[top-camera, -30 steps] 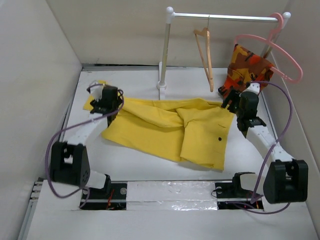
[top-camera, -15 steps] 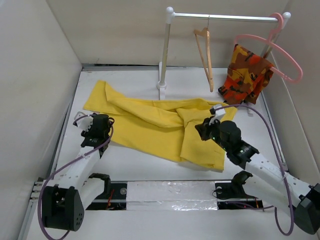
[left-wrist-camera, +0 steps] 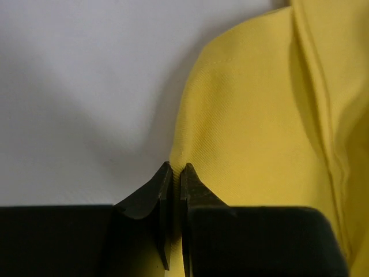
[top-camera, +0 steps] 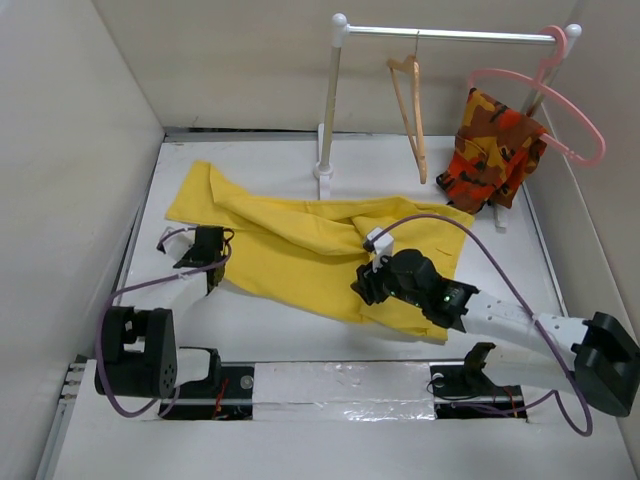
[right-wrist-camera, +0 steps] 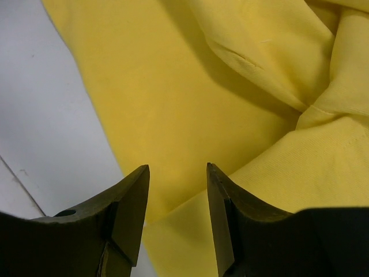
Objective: Place the trousers on the hanger
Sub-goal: Flatten out the trousers at the center of the board.
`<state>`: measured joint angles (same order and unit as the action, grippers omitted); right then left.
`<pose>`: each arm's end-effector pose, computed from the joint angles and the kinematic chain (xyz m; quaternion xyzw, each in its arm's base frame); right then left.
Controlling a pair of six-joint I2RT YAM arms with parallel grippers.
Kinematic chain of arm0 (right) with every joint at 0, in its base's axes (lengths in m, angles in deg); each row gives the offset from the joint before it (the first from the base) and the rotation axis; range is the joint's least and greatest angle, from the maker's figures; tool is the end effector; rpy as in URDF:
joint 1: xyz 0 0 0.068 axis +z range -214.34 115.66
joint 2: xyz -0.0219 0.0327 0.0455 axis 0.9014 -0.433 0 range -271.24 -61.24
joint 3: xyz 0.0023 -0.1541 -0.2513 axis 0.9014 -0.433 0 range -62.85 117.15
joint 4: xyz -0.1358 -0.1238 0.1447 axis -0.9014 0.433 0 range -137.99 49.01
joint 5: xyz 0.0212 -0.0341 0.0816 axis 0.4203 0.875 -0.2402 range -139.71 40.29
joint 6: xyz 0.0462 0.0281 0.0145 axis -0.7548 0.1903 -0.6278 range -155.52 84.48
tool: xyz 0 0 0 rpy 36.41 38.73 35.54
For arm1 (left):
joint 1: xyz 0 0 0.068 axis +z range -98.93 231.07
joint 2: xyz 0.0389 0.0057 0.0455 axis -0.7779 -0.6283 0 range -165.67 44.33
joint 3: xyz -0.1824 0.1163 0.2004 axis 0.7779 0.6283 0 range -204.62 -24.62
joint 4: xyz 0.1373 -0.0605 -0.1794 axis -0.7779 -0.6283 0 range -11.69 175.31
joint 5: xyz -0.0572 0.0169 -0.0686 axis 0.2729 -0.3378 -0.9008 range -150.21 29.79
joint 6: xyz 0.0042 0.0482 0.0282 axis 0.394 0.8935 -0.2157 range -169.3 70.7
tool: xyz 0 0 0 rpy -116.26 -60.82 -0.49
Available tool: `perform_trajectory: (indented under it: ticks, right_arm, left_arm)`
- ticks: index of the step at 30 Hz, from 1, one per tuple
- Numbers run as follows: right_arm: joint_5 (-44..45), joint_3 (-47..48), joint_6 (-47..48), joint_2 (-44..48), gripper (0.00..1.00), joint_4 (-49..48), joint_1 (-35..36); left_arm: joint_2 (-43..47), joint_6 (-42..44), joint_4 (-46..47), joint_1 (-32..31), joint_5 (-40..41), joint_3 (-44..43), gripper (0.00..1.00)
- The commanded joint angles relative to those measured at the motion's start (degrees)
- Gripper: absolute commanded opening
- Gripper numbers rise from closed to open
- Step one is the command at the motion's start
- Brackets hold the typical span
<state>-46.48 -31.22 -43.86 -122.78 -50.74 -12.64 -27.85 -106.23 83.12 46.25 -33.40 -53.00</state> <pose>0.1257 0.1557 0.2588 -0.3015 0.7981 0.2399 0.4633 0.2053 0.0001 0.2027 -0.4741 0.7721 -0.0025 0.4231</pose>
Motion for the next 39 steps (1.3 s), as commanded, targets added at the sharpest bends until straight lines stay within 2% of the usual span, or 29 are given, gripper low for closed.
perform_trajectory:
  ticks: [1, 3, 6, 8, 11, 13, 14, 15, 16, 18, 21, 25, 27, 29, 31, 35, 39]
  right_arm:
    - [2.2, 1.5, 0.6, -3.2, 0.50, -7.4, 0.2]
    - [3.4, 4.3, 0.9, -7.6, 0.51, -6.2, 0.2]
    - [4.4, 6.2, 0.3, -11.2, 0.50, -5.8, 0.2]
    - [3.7, 6.6, 0.1, -13.0, 0.50, -7.8, 0.2]
    - [3.1, 6.5, -0.4, -12.9, 0.50, -8.6, 0.2]
    - [2.9, 6.2, 0.0, -12.7, 0.50, -8.2, 0.2]
    - [3.5, 5.9, 0.1, -12.4, 0.50, -7.6, 0.2]
    - [4.2, 5.6, 0.1, -12.0, 0.50, -7.4, 0.2]
    - [4.2, 5.3, 0.1, -11.8, 0.49, -7.5, 0.2]
    - [3.9, 4.6, 0.2, -10.9, 0.49, -7.6, -0.4]
    - [3.9, 4.7, 0.3, -10.1, 0.49, -6.8, -0.4]
    - [3.4, 4.7, 1.0, -9.7, 0.48, -6.6, -0.4]
    - [3.4, 4.8, 0.9, -9.7, 0.45, -6.8, -0.4]
    - [2.0, 4.8, 1.2, -9.7, 0.37, -7.5, -0.4]
    - [1.6, 4.9, 1.4, -9.7, 0.23, -7.5, -0.4]
    - [-0.3, 5.4, 2.8, -9.9, 0.21, -9.9, 0.2]
    - [-0.3, 9.7, 4.6, -11.3, 0.21, -7.5, 3.1]
  left_arm:
    - [4.1, 2.4, -3.2, -3.2, 3.1, -7.7, 0.00]
    - [9.3, 4.1, -6.0, -7.0, 8.1, -12.2, 0.00]
    - [12.2, 9.1, -9.8, -16.8, 16.2, -19.7, 0.00]
    - [9.4, 9.6, -15.4, -23.8, 23.5, -27.1, 0.00]
    - [-0.7, 7.5, -27.3, -28.2, 26.2, -35.6, 0.02]
    - [-7.4, 5.1, -31.4, -29.8, 26.0, -36.6, 0.22]
    - [-8.9, 5.7, -31.0, -30.4, 24.4, -35.4, 0.43]
    - [-11.6, 5.7, -30.9, -31.8, 23.8, -34.6, 0.51]
    - [-12.5, 5.9, -29.3, -32.4, 22.9, -33.6, 0.63]
    - [-13.6, 4.7, -27.8, -33.8, 21.1, -30.7, 0.67]
    - [-9.8, 1.1, -26.3, -33.8, 21.2, -27.0, 0.66]
    - [-0.5, 0.4, -22.4, -29.3, 19.7, -21.2, 0.64]
    - [5.6, 1.6, -19.4, -23.8, 15.7, -15.8, 0.61]
    - [9.4, 2.3, -14.8, -18.5, 11.1, -9.6, 0.58]
    - [14.2, 0.4, -12.8, -15.8, 10.0, -6.0, 0.58]
    - [18.8, 2.4, -6.3, -8.8, 2.6, 2.0, 0.65]
    - [19.9, 2.4, -5.3, -5.6, 0.2, 2.6, 0.66]
